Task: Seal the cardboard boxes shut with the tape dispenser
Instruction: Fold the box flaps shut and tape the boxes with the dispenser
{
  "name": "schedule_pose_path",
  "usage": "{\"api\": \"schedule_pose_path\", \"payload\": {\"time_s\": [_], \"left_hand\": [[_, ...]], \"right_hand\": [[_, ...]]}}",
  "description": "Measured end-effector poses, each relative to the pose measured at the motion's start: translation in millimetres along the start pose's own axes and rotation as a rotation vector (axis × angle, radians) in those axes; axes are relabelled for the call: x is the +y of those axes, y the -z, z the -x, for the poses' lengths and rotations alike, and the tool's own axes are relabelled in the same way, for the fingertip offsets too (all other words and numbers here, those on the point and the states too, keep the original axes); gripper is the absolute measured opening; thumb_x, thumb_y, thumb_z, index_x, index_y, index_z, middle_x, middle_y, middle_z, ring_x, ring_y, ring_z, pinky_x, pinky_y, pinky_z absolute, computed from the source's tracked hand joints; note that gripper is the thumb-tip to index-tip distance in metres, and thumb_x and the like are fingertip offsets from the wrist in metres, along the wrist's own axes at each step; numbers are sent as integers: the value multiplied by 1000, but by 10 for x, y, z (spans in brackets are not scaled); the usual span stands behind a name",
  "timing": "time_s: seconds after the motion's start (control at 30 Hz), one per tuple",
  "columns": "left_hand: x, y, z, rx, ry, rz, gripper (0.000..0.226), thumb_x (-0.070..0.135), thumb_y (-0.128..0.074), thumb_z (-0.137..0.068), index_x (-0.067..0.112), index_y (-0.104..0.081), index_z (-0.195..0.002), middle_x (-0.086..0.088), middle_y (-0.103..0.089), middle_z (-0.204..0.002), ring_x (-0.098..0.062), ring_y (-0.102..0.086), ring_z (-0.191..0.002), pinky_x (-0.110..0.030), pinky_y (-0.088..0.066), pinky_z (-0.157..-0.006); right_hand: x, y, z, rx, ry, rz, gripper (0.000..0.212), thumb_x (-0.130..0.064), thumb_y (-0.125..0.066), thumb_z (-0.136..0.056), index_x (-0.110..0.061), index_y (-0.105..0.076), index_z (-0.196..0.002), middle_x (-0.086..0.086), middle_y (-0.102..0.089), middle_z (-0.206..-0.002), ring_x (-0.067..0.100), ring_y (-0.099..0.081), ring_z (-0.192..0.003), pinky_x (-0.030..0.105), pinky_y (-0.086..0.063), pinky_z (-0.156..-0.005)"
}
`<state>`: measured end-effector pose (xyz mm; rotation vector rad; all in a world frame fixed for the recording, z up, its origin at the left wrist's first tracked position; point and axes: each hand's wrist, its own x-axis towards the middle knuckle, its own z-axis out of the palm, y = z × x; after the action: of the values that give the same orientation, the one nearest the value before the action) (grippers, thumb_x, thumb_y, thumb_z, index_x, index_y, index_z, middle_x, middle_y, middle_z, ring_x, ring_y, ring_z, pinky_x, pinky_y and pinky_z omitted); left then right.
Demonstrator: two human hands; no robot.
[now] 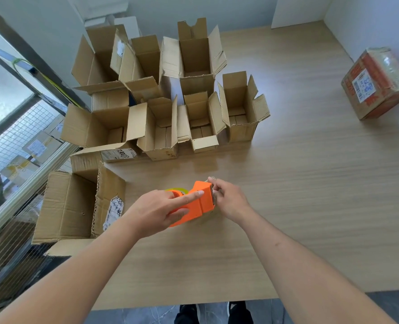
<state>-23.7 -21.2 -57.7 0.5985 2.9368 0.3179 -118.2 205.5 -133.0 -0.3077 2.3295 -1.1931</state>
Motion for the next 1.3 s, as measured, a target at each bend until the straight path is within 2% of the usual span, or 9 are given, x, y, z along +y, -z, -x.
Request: {"api": "schedule_pose_path", "payload": {"time_s": [0.07, 0.17, 0.37, 0.6, 0.77, 0.93, 1.0, 1.07, 1.3], "left_hand": [[-11, -39, 16, 15, -4, -42, 52, 50, -35, -106, 51, -21, -156, 2, -45, -76, -22, -40, -61, -34, -36, -52], [-55, -112, 93, 18, -10, -81, 50, 44, -41, -106, 43, -31, -156, 0, -42, -74, -22, -30, -62, -33, -30, -56], [-117, -101, 178, 1, -15, -81, 51, 42, -43, -107, 41, -30, -157, 2, -41, -75, -20, -28, -63, -31, -28, -58], [-197, -11, 510, -69, 27, 31, 56, 47, -41, -105, 42, -24, -158, 4, -51, -76, -20, -43, -60, -35, -43, -54], [-301, 109, 546, -116, 129, 135, 59, 51, -46, -99, 56, -23, -153, 9, -50, -72, -10, -43, -62, -32, -43, -61], [-482, 297, 645, -80, 191, 123, 58, 57, -46, -92, 66, -27, -146, 8, -52, -67, -13, -45, -57, -30, -43, -57], [-486, 382, 556, -53, 184, 85, 56, 59, -45, -91, 66, -32, -145, 8, -45, -60, -14, -43, -54, -27, -38, -53], [-462, 440, 421, -32, 164, 45, 53, 62, -44, -90, 66, -36, -142, 6, -40, -53, -14, -43, -49, -23, -35, -51], [-370, 455, 95, -19, 172, 111, 50, 66, -45, -90, 66, -40, -140, 16, -40, -52, -10, -44, -46, -24, -42, -50]], "right_hand": [[44, -47, 25, 28, -8, 7, 32, -18, -56, -101, -39, -67, -122, -15, -65, -92, 18, -61, -94, 34, -51, -84], [61, -134, 71, 81, -12, 47, 37, -25, -56, -102, -36, -59, -138, -21, -58, -83, 14, -58, -87, 29, -43, -73], [37, -171, 98, 103, -20, 67, 40, -24, -56, -103, -34, -56, -143, -17, -58, -91, 15, -54, -88, 27, -37, -73], [54, -229, 104, 104, -43, 72, 44, -22, -57, -102, -35, -54, -144, -11, -59, -91, 22, -56, -87, 30, -44, -76], [30, -256, 134, 94, -61, 63, 42, -21, -57, -102, -34, -55, -142, -11, -57, -86, 23, -56, -85, 33, -47, -80], [-13, -202, 126, 79, -96, -26, 36, -18, -55, -102, -31, -62, -135, -13, -59, -89, 21, -58, -91, 32, -47, -84], [-44, -158, 128, 71, -103, -111, 25, -12, -55, -102, -32, -69, -109, -12, -66, -102, 15, -58, -98, 23, -43, -82], [-91, -111, 145, 61, -117, -139, 31, -8, -53, -102, -29, -54, -79, -13, -67, -122, 6, -57, -111, 17, -38, -85], [-114, -20, 137, -25, -124, -184, 29, -6, -48, -104, -18, -46, -78, -14, -61, -136, -1, -52, -121, 17, -36, -98]]}}
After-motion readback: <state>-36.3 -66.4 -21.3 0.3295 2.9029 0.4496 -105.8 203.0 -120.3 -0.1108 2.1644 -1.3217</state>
